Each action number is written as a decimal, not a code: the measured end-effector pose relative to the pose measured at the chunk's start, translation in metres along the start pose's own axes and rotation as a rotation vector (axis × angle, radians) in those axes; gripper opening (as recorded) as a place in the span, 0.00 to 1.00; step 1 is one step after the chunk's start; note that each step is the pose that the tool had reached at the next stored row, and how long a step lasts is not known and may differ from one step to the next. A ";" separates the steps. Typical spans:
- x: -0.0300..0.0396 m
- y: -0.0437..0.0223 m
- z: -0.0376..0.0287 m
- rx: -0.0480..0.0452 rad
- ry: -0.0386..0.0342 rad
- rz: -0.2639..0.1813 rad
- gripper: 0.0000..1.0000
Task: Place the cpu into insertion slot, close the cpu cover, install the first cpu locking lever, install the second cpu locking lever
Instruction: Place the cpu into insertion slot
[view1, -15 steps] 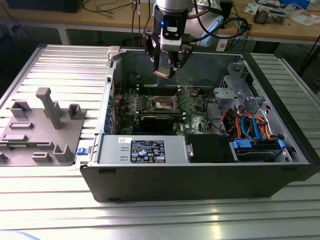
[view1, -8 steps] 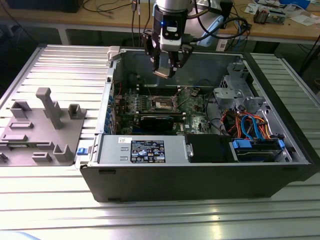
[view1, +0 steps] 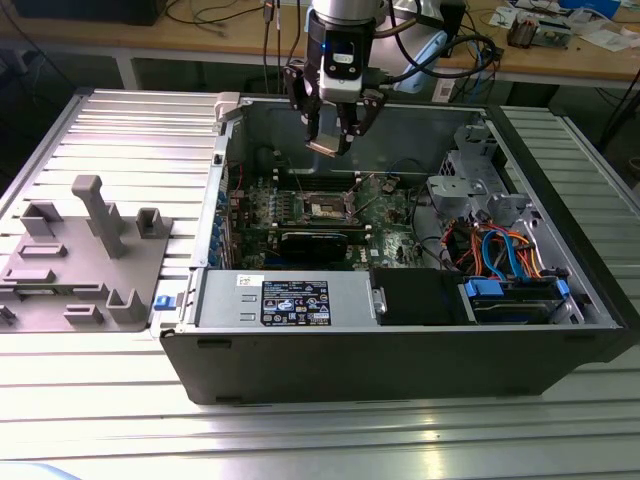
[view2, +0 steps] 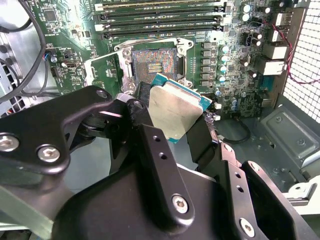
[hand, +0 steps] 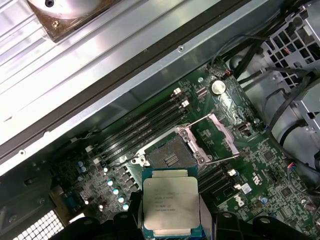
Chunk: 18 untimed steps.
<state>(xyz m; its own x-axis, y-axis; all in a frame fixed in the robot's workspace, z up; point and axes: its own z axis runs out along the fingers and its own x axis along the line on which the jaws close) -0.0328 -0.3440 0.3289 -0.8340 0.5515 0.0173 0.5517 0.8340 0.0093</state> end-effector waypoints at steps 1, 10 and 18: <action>0.0000 0.0000 0.0000 0.0000 0.0000 0.001 0.54; 0.0000 0.0000 0.0000 -0.0001 -0.0001 0.010 0.54; 0.0000 0.0000 0.0000 -0.0003 -0.0001 0.017 0.54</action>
<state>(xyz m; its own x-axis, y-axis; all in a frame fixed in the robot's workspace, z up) -0.0328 -0.3440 0.3289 -0.8243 0.5660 0.0173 0.5661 0.8243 0.0092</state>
